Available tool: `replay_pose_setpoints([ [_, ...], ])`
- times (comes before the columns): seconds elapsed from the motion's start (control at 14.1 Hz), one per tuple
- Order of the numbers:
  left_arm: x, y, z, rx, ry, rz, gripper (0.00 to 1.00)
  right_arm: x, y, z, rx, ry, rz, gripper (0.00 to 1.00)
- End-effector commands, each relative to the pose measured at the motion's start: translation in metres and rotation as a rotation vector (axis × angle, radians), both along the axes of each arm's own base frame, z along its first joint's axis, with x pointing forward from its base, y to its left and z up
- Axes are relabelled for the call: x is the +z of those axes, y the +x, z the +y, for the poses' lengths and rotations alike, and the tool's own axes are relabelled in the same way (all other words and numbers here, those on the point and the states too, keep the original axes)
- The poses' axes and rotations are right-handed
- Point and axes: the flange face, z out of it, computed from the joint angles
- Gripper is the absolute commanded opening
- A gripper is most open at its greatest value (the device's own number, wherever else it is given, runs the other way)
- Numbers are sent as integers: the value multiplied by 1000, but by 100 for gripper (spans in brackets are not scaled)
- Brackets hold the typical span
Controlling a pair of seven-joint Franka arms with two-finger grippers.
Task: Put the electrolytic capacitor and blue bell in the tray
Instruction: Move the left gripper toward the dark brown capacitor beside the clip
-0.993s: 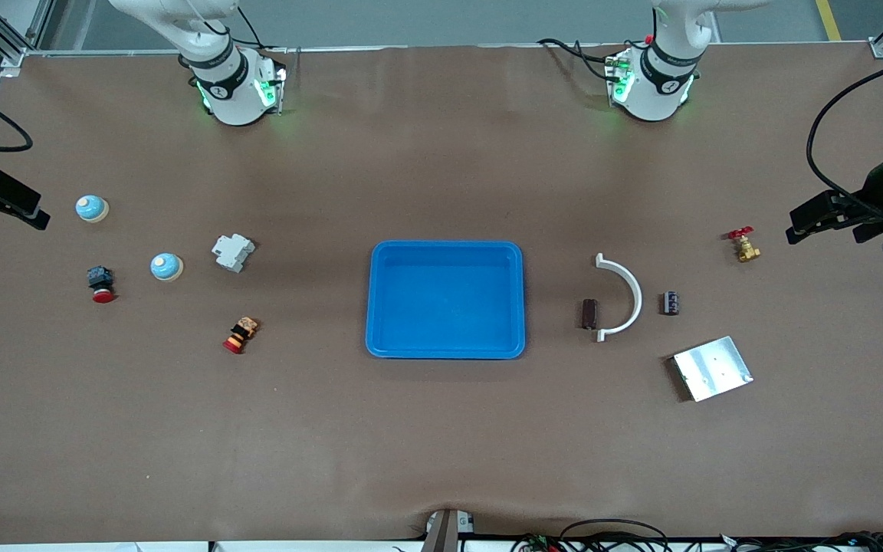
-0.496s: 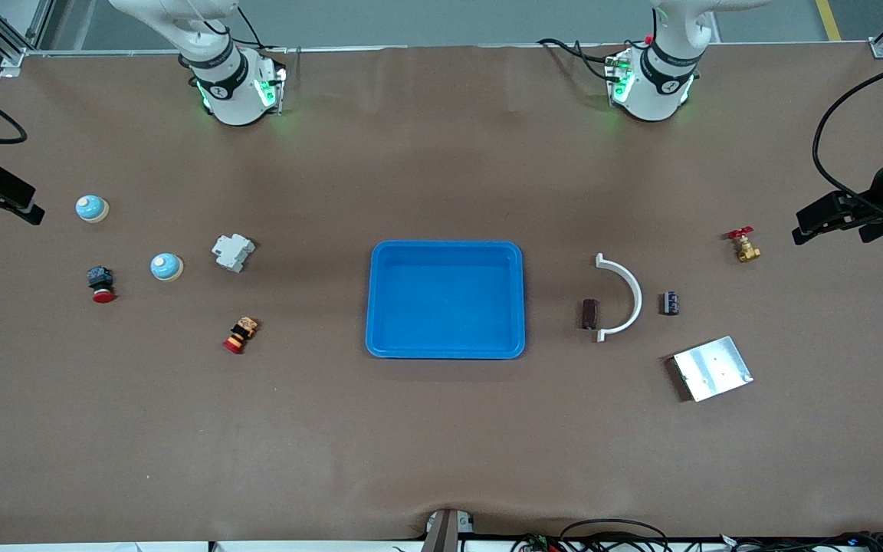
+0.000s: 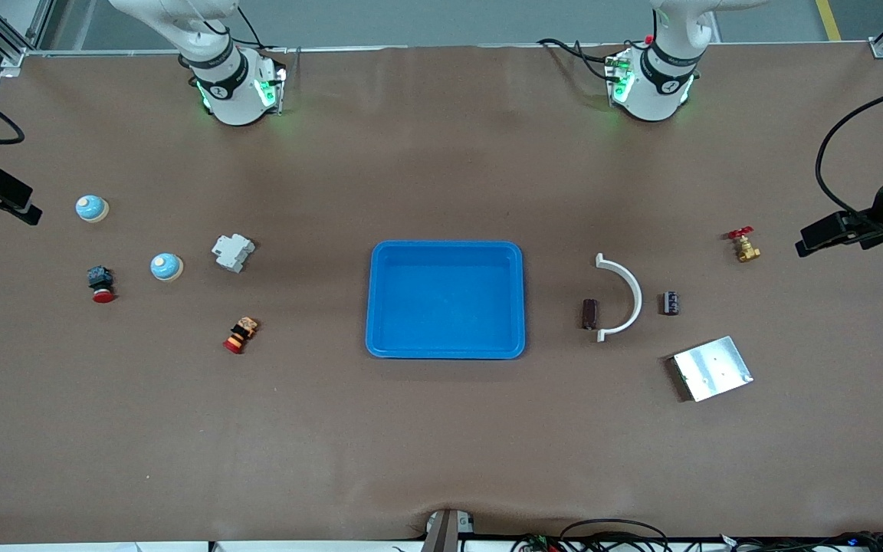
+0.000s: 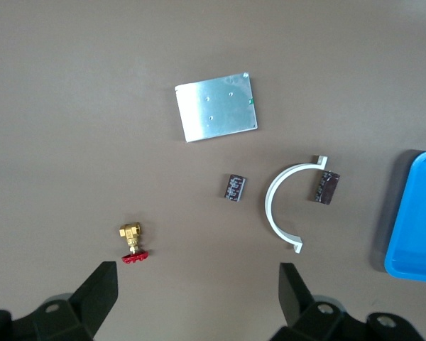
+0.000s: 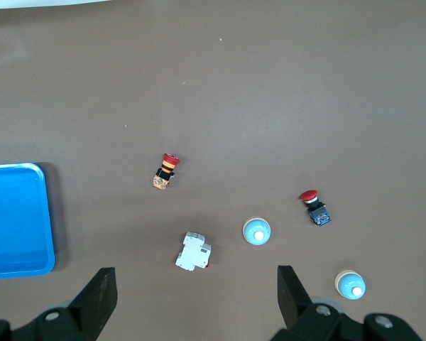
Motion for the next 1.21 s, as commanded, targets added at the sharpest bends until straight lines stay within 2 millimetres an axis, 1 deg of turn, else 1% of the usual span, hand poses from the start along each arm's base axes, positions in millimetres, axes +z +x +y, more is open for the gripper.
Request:
replay_pose_setpoints([
  [0.0, -23, 6, 6, 9, 2, 57, 100, 2, -1, -6, 2, -41, -6, 100],
  [0.14, -53, 9, 7, 8, 0, 95, 100, 1, -1, -7, 0, -50, -3, 100],
  [0.28, -82, 7, 3, 3, -1, 86, 100, 1, -1, -8, -6, -47, -3, 100],
  [0.5, -127, -2, -17, -33, -3, 98, 100, 0, -1, -6, -14, -40, -2, 100],
  [0.64, -158, -10, -21, -66, 2, 99, 100, -2, 0, -6, -22, -30, 2, 100],
  [0.71, -176, -16, -27, -93, 3, 99, 100, -2, 0, -5, -27, -16, 0, 100],
  [0.85, -210, -27, -33, -126, 28, 79, 100, -2, 0, -10, -47, 12, 0, 100],
  [0.99, -244, -38, -34, -141, 38, 27, 100, -3, 0, -11, -49, 25, -5, 100],
  [1.13, -271, -44, -33, -168, 43, 9, 100, -3, 2, -11, -48, 23, -13, 100],
])
